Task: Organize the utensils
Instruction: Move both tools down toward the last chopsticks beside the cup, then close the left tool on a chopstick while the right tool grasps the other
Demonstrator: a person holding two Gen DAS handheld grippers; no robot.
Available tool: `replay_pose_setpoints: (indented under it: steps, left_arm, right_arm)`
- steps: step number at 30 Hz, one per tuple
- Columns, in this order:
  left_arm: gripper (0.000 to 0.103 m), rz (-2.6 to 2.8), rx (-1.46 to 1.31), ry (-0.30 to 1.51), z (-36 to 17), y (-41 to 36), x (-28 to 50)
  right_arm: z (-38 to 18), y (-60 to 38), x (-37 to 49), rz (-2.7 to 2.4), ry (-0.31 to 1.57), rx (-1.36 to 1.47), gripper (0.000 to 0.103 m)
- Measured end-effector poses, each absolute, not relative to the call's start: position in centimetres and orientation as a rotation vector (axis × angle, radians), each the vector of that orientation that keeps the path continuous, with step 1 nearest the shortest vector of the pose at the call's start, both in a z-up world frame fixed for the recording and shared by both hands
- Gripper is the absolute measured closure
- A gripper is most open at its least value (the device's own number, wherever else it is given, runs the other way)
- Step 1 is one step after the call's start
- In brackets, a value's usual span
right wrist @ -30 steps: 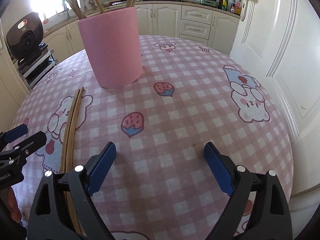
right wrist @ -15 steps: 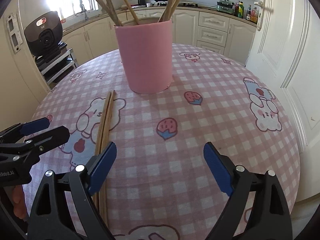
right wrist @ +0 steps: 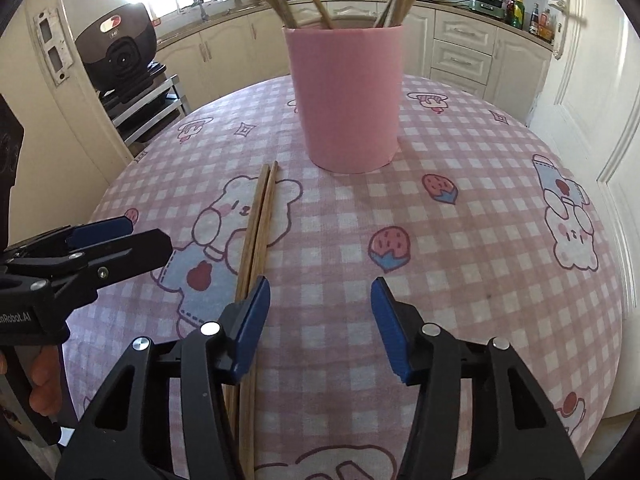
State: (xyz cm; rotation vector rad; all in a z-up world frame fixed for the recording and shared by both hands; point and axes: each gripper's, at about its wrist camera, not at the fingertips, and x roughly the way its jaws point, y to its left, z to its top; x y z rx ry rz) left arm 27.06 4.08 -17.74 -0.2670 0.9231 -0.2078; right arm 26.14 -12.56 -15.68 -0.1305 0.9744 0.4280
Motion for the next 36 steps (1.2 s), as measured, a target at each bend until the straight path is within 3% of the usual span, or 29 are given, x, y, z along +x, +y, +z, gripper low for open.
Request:
replay_pose_setpoints:
  steps: [13,15,17,19,23,29,30,31,32,36]
  left_arm:
    - [0.013,-0.19,-0.262,0.935,-17.7,4.2,27.6]
    - [0.013,-0.187,-0.252,0.941,-17.8,3.8,27.7]
    - [0.022,-0.2,-0.248,0.949,-17.9,3.3,28.0]
    - [0.028,-0.211,-0.244,0.968,-18.2,2.6,28.3]
    - [0.039,-0.222,-0.25,1.004,-18.9,1.4,29.3]
    - [0.043,-0.188,-0.188,1.03,-19.3,-0.6,30.8]
    - [0.047,-0.168,-0.156,1.035,-19.4,-1.1,31.0]
    - [0.059,-0.136,-0.114,1.034,-19.4,-1.6,31.3]
    - [0.065,-0.127,-0.091,1.026,-19.5,-1.8,31.4]
    - [0.077,-0.141,-0.08,1.021,-19.6,-2.1,31.8]
  right_arm:
    - [-16.1,-9.5,26.4,0.438,0.994,-0.266,0.058]
    - [-16.1,-9.8,26.5,0.434,0.991,-0.269,0.066]
    - [-16.0,-10.4,26.6,0.433,0.996,-0.268,0.076]
    - [-16.0,-11.0,26.7,0.43,1.0,-0.263,0.079]
    - [-16.0,-11.9,26.9,0.446,1.013,-0.241,0.08]
    - [-16.0,-12.6,27.5,0.485,1.035,-0.202,0.08]
    - [-15.9,-12.6,27.6,0.488,1.038,-0.203,0.08]
    - [-15.9,-12.6,27.8,0.491,1.041,-0.204,0.081]
    - [-15.9,-12.5,28.0,0.495,1.046,-0.201,0.081]
    - [-15.9,-12.5,28.7,0.504,1.06,-0.193,0.081]
